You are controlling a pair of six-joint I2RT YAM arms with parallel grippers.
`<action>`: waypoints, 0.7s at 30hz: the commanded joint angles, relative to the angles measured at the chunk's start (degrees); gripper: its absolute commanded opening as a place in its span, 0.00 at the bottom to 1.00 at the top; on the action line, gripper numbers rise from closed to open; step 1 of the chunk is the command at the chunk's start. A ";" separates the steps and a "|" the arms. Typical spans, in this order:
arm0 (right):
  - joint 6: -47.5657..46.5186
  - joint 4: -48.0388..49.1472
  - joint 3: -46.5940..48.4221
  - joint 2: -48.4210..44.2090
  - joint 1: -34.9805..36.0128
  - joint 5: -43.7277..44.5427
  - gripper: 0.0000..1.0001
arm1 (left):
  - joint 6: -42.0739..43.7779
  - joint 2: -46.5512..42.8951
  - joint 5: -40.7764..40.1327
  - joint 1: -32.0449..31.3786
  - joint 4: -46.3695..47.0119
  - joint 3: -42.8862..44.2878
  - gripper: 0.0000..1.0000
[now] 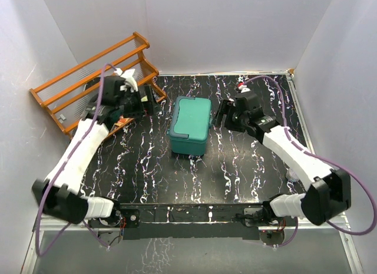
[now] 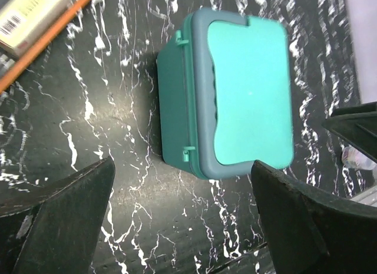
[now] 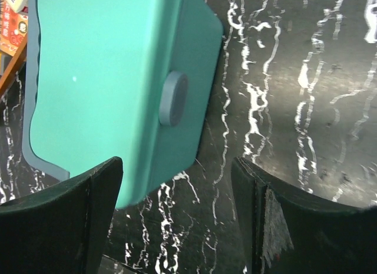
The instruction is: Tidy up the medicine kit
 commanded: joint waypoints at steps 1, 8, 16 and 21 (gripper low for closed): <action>-3.46 -6.34 3.77 -8.47 -0.29 8.19 0.75 | 0.99 -13.98 -5.45 0.16 -3.69 -3.58 0.99; -6.97 -11.75 4.49 -27.80 -0.29 19.24 0.94 | 3.32 -31.06 -12.58 0.11 -5.48 -4.46 0.99; -8.93 -20.07 12.28 -38.47 -0.31 22.82 0.98 | 6.69 -36.19 -14.21 0.12 -12.21 3.29 0.99; -10.21 -23.72 15.18 -40.62 -0.29 24.01 0.98 | 7.13 -38.01 -15.06 0.16 -14.97 5.96 0.99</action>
